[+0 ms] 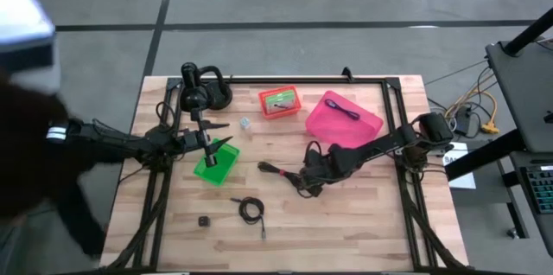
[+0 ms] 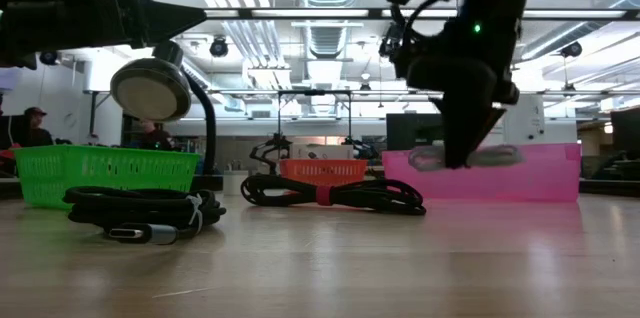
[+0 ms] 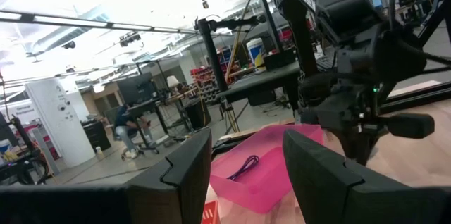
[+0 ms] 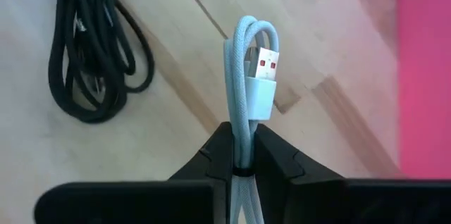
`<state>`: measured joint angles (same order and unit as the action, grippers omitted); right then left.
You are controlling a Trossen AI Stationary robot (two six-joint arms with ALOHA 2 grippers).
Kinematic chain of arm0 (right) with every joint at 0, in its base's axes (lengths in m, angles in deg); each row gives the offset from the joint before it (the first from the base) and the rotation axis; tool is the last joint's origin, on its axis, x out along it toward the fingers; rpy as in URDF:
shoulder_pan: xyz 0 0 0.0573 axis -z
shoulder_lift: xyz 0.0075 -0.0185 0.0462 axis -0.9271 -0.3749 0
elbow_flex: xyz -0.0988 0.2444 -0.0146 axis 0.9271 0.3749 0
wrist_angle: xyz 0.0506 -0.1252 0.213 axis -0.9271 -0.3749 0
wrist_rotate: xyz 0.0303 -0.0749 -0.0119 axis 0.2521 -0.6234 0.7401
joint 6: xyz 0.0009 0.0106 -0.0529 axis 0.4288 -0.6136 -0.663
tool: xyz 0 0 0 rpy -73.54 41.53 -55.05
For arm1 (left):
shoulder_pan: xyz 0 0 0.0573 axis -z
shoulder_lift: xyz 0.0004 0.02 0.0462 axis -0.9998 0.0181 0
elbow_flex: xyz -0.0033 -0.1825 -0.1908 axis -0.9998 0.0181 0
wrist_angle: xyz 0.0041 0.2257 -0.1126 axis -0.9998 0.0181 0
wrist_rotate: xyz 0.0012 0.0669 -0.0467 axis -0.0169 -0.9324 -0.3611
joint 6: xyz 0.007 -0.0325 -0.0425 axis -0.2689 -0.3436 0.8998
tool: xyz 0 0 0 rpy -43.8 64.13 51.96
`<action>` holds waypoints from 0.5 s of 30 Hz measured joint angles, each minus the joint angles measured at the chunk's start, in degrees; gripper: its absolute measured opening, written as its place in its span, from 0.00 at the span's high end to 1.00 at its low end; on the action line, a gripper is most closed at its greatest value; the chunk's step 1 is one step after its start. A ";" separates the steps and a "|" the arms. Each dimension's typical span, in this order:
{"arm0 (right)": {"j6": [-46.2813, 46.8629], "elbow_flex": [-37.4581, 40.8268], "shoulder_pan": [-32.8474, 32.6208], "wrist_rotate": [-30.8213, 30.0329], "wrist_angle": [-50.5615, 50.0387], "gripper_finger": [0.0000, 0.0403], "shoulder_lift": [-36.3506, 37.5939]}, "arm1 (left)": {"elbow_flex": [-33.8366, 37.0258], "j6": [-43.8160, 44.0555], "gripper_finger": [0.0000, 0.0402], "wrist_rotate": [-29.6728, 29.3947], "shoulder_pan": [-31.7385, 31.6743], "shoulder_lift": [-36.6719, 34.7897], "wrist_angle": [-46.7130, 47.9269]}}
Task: Pick and place items into bin
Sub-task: Put the white charger cable into the pink bin
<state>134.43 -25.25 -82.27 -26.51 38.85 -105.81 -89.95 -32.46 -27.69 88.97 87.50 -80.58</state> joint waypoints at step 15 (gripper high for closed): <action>-2.20 -9.44 0.09 -2.85 -11.39 0.94 0.17 | 0.02 0.15 0.60 0.00 0.00 0.00 0.02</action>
<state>132.24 -34.69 -82.18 -29.36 27.47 -105.64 -89.93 -32.31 -27.69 88.97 87.50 -80.56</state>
